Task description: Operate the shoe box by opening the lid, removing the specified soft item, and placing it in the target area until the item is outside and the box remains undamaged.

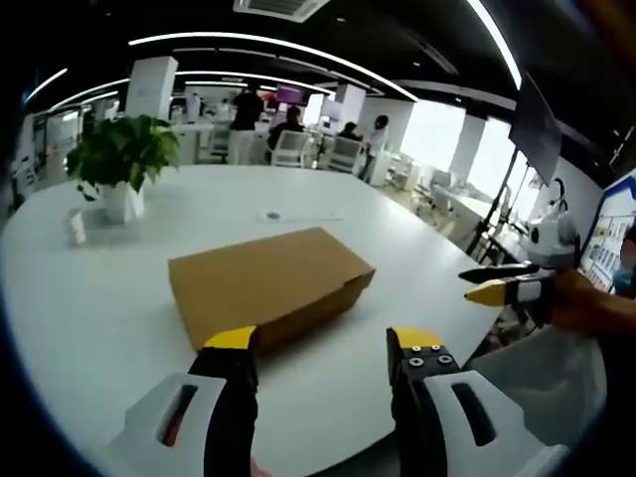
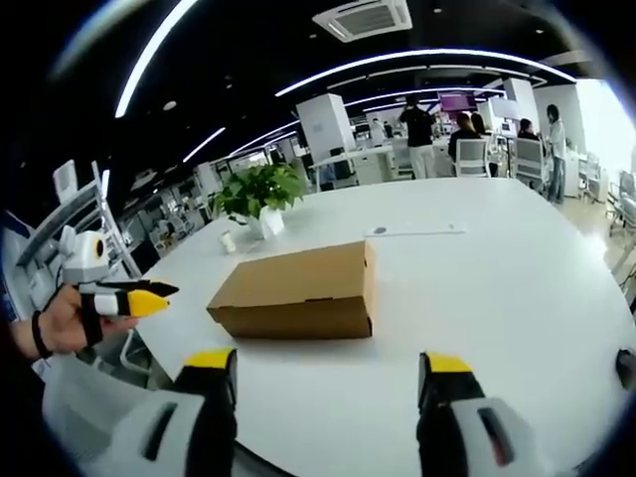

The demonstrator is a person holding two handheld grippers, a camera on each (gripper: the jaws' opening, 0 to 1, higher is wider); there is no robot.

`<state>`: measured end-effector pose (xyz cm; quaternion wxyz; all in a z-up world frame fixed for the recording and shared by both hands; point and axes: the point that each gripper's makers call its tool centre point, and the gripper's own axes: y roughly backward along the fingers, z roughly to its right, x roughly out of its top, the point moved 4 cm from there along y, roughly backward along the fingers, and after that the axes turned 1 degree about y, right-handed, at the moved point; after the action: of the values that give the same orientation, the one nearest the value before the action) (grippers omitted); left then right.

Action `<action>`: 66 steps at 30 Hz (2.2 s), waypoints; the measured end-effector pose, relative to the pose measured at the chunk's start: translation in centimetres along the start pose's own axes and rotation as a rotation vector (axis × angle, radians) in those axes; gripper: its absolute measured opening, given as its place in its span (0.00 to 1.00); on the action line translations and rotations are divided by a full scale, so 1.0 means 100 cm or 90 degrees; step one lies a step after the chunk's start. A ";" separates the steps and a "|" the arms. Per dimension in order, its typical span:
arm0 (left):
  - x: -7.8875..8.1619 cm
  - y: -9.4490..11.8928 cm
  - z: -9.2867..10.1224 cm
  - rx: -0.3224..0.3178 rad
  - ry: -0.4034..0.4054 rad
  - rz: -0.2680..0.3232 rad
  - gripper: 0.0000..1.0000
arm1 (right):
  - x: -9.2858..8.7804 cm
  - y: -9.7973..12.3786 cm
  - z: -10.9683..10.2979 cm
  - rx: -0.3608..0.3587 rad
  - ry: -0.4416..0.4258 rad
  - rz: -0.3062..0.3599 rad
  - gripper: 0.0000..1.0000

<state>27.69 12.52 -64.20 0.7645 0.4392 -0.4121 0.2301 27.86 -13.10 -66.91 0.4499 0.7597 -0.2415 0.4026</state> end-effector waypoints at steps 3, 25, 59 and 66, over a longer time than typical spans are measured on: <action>0.000 0.000 -0.001 0.002 0.002 0.000 0.52 | -0.001 0.000 0.001 -0.001 -0.003 -0.004 0.73; -0.004 -0.002 0.001 -0.001 -0.004 -0.014 0.53 | -0.002 0.002 0.011 -0.021 -0.041 0.003 0.71; 0.000 0.001 -0.008 0.012 0.020 0.007 0.51 | -0.008 -0.002 0.003 -0.008 -0.016 -0.022 0.68; 0.003 0.001 -0.012 0.014 0.044 0.016 0.51 | -0.011 -0.003 0.003 -0.014 -0.006 -0.034 0.68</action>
<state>28.28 13.60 -64.24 0.7701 0.4344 -0.3886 0.2593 27.61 -13.22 -68.00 0.4675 0.7628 -0.2278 0.3842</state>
